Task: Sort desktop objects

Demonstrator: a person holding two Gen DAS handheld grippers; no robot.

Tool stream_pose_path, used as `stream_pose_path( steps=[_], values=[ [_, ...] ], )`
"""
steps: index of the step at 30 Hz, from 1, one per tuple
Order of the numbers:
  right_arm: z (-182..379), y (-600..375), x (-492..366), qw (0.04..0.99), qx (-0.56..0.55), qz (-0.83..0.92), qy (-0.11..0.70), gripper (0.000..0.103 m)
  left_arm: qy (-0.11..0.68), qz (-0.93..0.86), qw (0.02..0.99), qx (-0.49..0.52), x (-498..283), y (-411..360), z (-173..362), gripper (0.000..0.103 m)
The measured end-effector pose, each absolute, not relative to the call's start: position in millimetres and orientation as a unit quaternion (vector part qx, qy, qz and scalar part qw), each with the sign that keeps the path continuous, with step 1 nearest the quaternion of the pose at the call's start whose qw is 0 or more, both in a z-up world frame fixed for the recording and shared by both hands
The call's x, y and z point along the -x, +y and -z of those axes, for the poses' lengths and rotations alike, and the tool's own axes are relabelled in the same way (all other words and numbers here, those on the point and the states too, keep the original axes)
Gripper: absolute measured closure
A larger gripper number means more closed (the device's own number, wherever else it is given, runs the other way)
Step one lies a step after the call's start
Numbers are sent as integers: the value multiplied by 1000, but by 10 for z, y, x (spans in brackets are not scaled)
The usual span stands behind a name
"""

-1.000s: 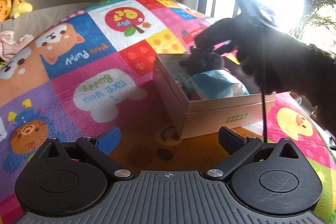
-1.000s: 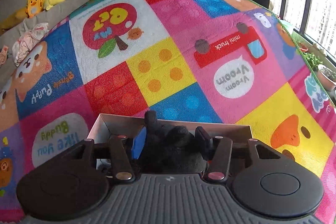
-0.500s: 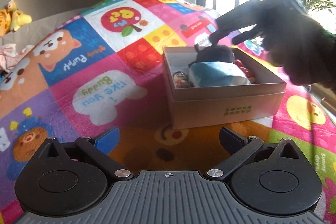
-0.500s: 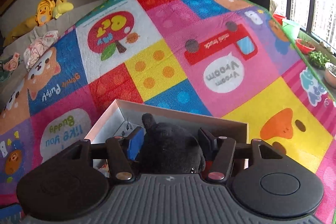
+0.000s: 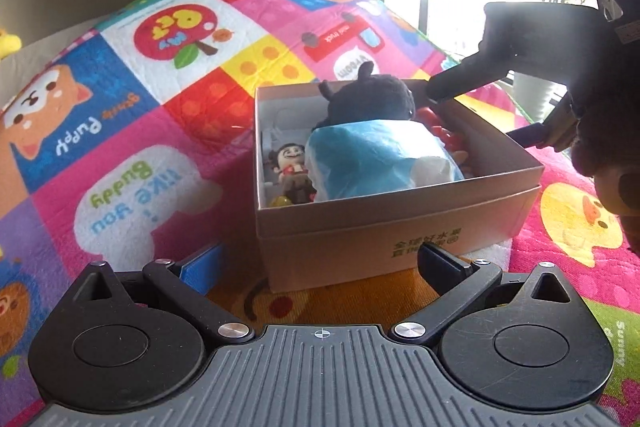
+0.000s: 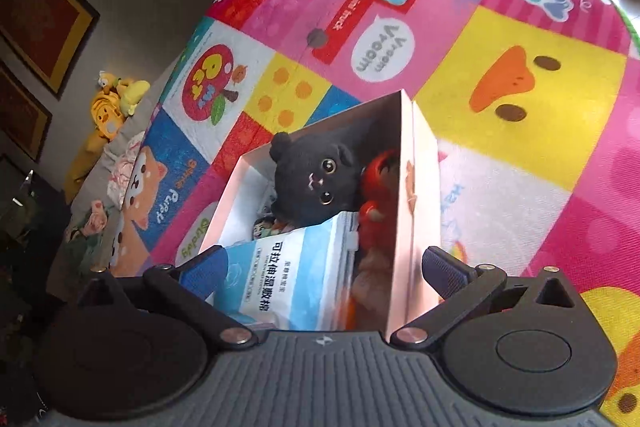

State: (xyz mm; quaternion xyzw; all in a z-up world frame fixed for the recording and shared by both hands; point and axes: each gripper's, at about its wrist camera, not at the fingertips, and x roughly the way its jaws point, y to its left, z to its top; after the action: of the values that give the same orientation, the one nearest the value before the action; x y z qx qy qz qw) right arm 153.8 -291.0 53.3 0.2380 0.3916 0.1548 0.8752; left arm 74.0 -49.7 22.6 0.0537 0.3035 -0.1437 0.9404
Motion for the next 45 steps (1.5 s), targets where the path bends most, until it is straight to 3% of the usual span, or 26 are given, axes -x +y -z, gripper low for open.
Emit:
stream_pose_path(
  steps=[10,13,19,24,31,45],
  values=[
    [-574,-2425,-1949,890,-206,-157,375,0,310,57,948,-44,-842,-100,-263,0],
    [-725,-2445,-1692,909,-195,-150,336,0,314,49,947,-42,-749,-20,-290,0],
    [-911,-2353,-684,950,-66,-136,273,0,325,38,945,-14,-514,0,-275,0],
    [-579,-2152,-185,936,11,-126,327,0,335,21,942,0,-232,-49,-182,0],
    [-153,-2077,-251,923,24,-74,377,0,350,-9,937,-7,-187,-168,-64,0],
    [-54,-2125,-382,938,12,-58,342,0,343,-20,939,-5,-227,-191,-55,0]
  ],
)
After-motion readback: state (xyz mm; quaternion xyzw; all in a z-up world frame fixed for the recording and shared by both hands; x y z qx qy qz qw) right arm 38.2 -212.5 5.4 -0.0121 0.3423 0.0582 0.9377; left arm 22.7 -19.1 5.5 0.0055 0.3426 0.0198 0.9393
